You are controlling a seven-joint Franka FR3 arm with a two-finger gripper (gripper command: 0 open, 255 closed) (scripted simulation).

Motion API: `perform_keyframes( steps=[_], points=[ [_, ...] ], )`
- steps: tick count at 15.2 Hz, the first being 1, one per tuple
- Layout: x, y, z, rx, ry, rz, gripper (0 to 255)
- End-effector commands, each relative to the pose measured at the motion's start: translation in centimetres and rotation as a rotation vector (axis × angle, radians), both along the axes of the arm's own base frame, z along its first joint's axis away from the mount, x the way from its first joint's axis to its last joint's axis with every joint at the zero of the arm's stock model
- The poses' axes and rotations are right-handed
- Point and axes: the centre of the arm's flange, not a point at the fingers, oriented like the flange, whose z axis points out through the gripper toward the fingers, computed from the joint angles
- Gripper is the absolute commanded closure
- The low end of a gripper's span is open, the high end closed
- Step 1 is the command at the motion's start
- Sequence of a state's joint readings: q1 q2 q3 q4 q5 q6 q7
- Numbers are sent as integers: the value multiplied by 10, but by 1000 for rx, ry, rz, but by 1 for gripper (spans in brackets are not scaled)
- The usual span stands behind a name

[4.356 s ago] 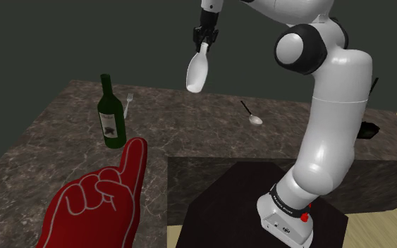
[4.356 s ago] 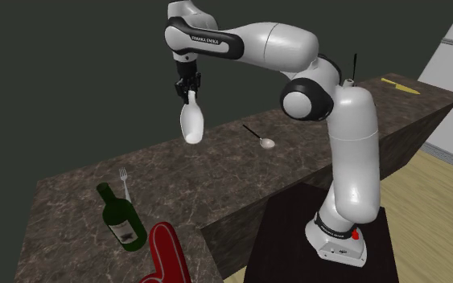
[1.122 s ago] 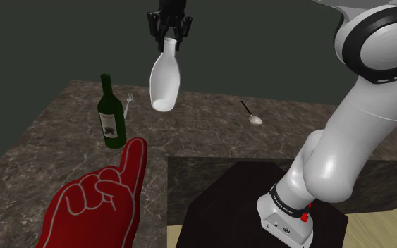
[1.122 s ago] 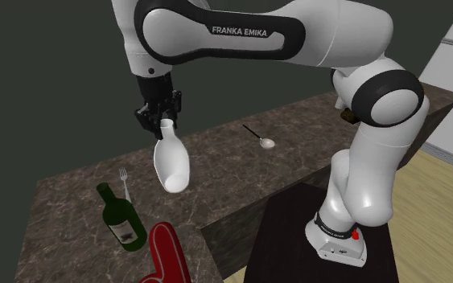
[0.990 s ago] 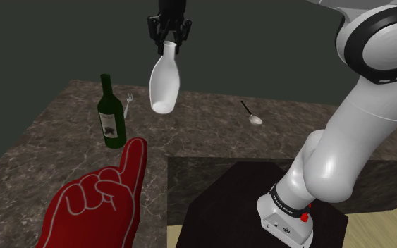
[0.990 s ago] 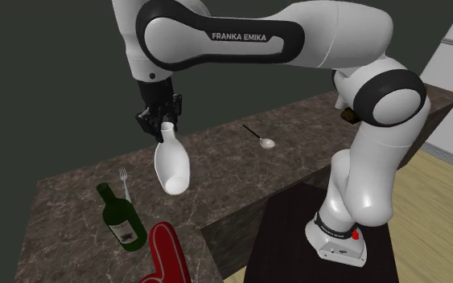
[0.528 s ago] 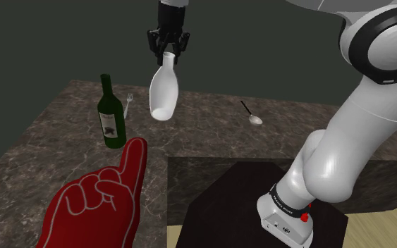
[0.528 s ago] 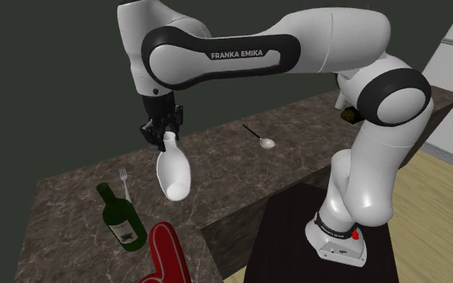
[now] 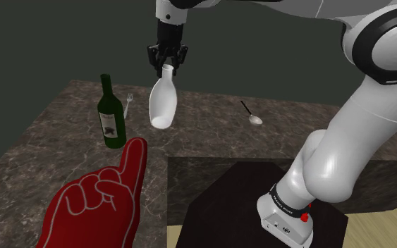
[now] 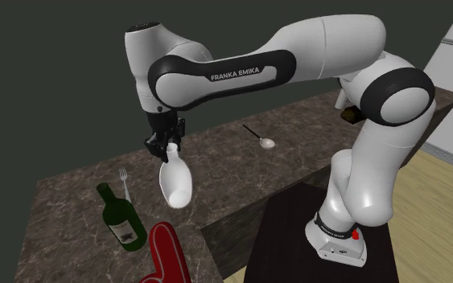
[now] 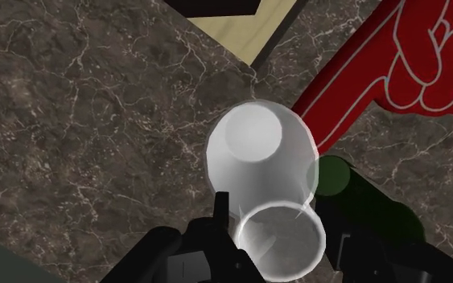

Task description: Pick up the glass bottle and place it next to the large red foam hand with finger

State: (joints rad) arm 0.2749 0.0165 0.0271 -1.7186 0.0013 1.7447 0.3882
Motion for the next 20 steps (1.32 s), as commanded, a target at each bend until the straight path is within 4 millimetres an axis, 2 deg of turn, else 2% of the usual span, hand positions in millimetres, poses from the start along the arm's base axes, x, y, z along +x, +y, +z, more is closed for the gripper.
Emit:
perform_keyframes(
  steps=[1,20],
  points=[
    [-1,0,-11,0,-1,0,255],
    [-1,0,-111,0,-1,0,255]
  ],
)
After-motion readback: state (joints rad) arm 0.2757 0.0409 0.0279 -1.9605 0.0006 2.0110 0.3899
